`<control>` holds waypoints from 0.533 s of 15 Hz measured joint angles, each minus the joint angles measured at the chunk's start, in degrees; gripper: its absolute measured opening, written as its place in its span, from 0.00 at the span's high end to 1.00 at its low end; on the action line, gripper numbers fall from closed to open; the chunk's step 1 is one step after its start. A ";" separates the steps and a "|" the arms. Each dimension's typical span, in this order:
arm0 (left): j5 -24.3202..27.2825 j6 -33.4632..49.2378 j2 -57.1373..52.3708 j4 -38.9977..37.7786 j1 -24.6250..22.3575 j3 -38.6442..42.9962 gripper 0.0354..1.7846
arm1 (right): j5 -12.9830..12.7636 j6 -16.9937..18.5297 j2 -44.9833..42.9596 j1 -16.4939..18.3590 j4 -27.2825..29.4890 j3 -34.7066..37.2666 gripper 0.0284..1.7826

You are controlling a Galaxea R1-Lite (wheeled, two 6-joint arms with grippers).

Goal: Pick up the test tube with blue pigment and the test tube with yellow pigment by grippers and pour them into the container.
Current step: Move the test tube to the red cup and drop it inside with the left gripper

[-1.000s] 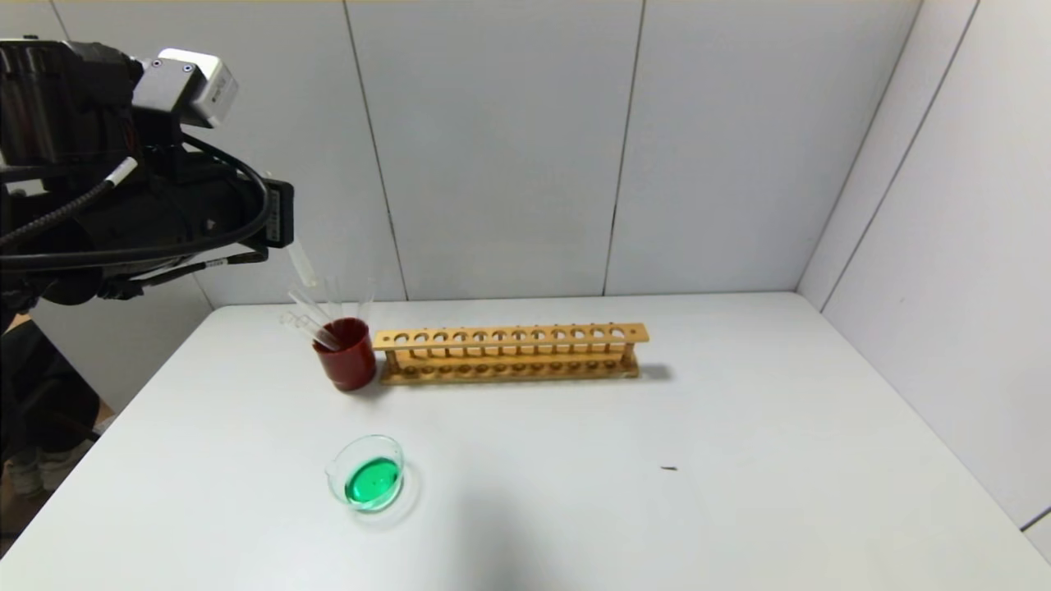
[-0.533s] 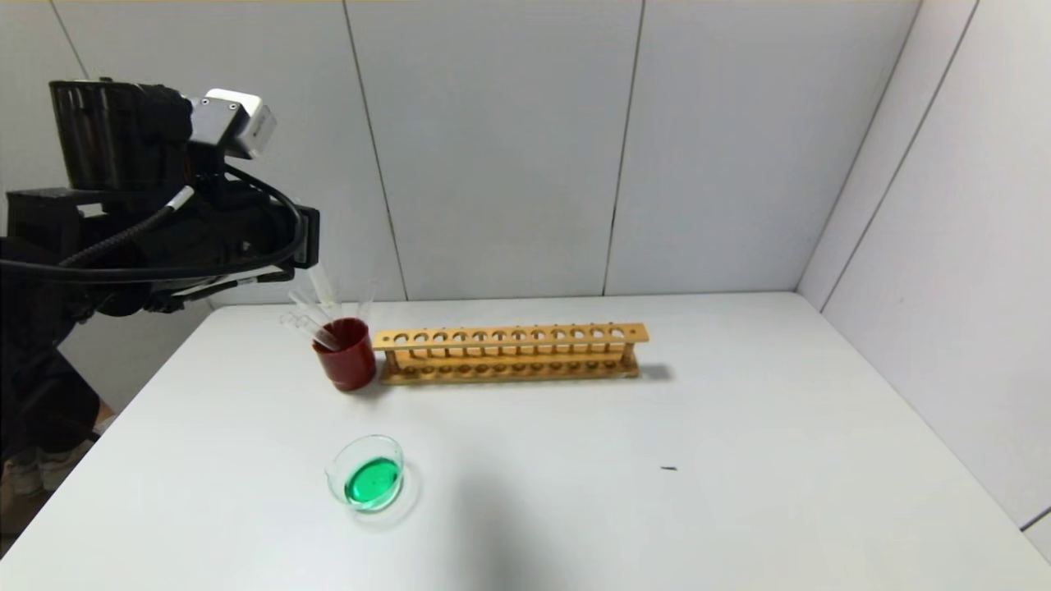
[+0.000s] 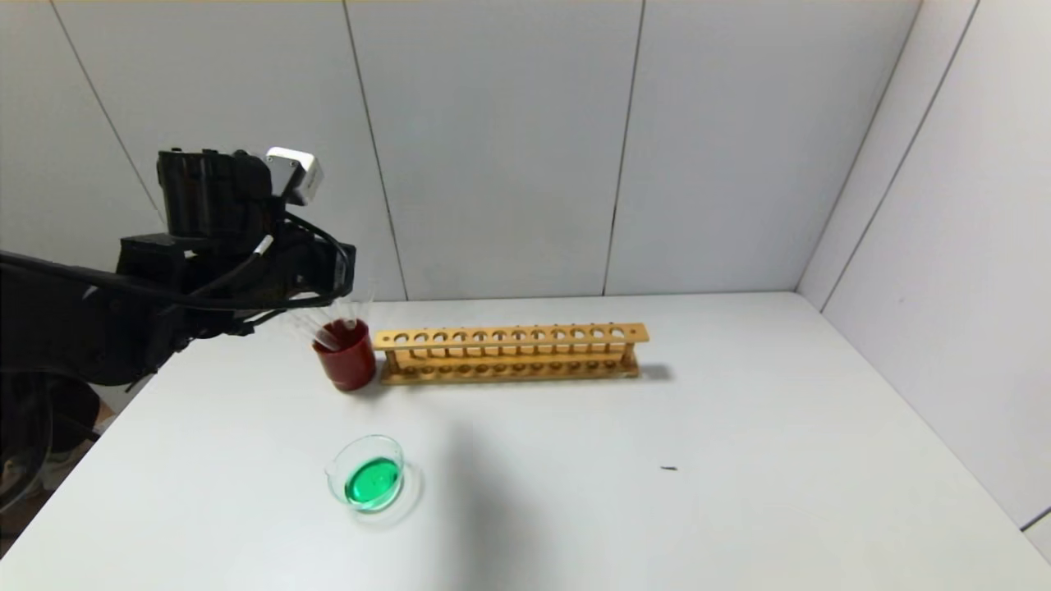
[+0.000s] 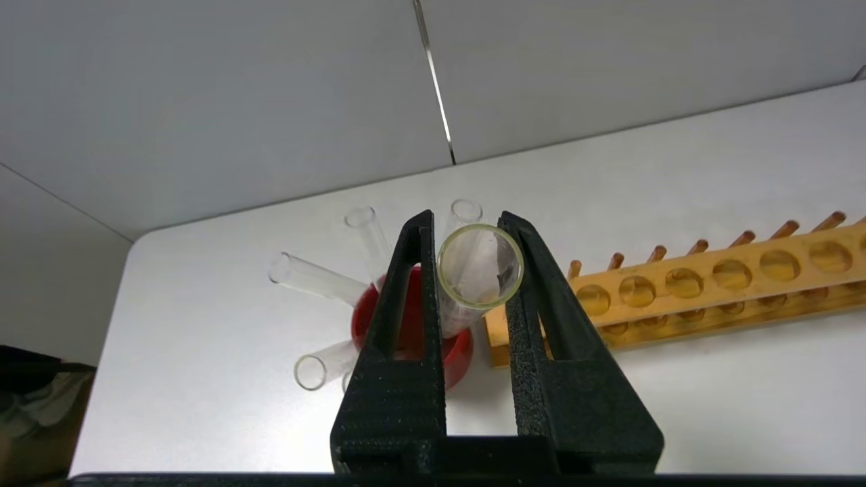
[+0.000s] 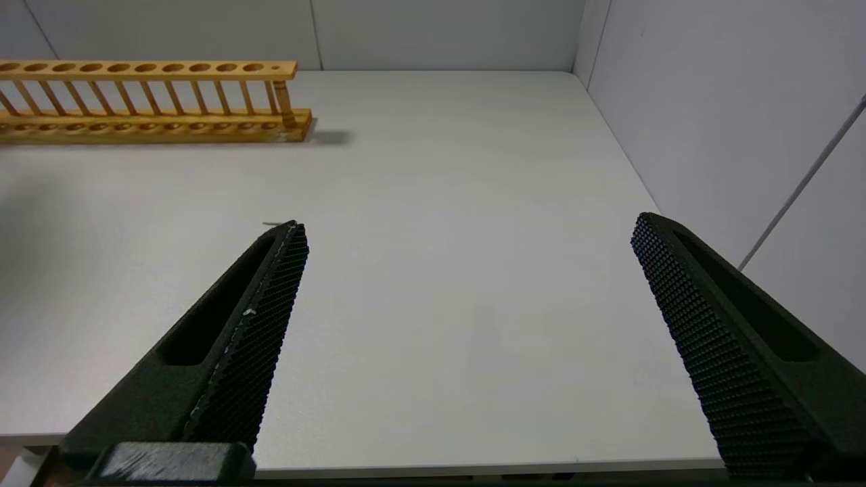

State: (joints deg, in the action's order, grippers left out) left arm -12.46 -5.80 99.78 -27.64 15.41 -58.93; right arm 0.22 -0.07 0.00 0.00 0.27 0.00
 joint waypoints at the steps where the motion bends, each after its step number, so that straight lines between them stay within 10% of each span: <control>1: -0.05 0.16 0.88 -1.30 -0.06 1.13 0.84 | 0.00 0.00 0.00 0.00 0.00 0.00 0.02; 8: -0.71 -0.12 5.53 -10.29 -1.39 6.01 0.84 | 0.02 0.00 0.00 0.00 0.00 0.00 0.02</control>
State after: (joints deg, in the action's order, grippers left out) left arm -13.17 -5.92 105.31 -37.92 14.02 -52.92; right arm 0.24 -0.07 0.00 0.00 0.27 0.00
